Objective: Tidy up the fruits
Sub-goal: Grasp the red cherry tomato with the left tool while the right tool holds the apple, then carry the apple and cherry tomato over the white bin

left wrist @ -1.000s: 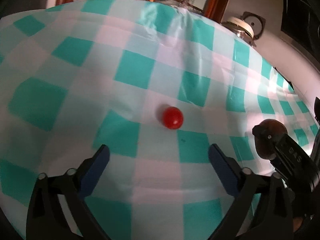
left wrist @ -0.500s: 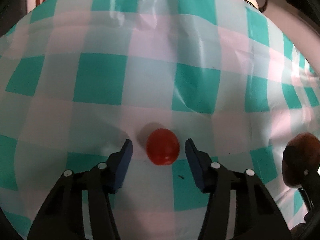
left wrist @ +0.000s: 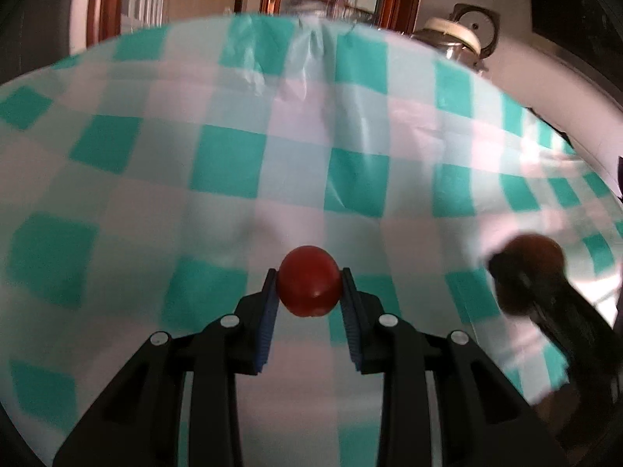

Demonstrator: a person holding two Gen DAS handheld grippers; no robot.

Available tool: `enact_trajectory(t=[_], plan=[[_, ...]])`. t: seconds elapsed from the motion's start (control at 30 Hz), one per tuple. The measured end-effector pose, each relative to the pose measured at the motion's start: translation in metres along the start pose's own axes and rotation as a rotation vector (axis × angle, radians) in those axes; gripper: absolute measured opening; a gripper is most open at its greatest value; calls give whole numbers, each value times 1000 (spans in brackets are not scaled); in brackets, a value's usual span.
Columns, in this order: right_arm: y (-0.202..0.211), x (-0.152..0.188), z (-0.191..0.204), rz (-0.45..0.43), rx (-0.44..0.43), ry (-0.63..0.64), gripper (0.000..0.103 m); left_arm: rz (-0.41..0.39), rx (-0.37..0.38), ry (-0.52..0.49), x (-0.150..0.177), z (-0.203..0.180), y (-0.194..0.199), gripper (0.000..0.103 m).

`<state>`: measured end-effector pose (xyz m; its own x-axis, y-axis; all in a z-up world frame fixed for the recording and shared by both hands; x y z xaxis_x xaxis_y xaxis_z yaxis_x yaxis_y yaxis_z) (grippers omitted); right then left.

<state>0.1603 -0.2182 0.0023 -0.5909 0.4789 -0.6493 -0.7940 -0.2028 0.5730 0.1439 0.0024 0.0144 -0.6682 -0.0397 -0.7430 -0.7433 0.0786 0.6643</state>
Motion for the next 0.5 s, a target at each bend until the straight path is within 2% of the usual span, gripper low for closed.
enact_trajectory(t=[0.1,0.27,0.33,0.5], plan=[[0,0,0,3,-1,1,58,-3,14,1,26,3,30,31],[0,1,1,8,-8,7,58,33,28,70,65,28,61,31],[0,2,2,10,-11,11,58,57,45,96,67,35,61,31],[0,2,1,13,-14,8,58,57,43,114,64,42,57,31]])
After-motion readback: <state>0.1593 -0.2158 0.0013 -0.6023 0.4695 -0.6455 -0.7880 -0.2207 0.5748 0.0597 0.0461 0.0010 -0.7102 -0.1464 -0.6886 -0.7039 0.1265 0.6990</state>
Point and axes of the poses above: each gripper's, at about its wrist camera, not at the fingertips, and y roughly against the way its jaws point, z to its left, x to its underside, the point moved 1 cm from there along -y, roughly the way its jaws point, and after that the axes turned 4 degrees about -y, right-handed, at the moved point
